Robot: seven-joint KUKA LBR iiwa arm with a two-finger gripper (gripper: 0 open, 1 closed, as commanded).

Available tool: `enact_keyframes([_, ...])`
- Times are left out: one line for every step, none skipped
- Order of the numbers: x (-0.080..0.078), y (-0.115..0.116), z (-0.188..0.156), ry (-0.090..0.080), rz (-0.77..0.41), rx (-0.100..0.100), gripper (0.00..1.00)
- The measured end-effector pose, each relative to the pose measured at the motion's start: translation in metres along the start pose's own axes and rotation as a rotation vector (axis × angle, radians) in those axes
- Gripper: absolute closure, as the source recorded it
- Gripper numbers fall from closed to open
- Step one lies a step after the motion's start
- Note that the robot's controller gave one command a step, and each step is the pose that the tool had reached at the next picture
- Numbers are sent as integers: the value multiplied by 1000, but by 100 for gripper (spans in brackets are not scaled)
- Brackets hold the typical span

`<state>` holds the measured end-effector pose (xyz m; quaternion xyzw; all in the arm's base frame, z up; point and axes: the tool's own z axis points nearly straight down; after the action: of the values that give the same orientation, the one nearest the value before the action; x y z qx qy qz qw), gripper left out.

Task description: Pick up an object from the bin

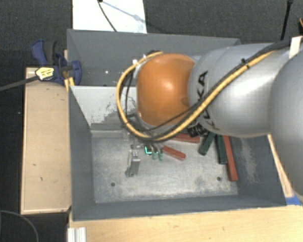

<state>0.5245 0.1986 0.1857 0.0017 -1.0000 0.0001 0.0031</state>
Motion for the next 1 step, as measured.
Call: enact_keyframes([-31, -87, 51, -5, 193, 2, 0])
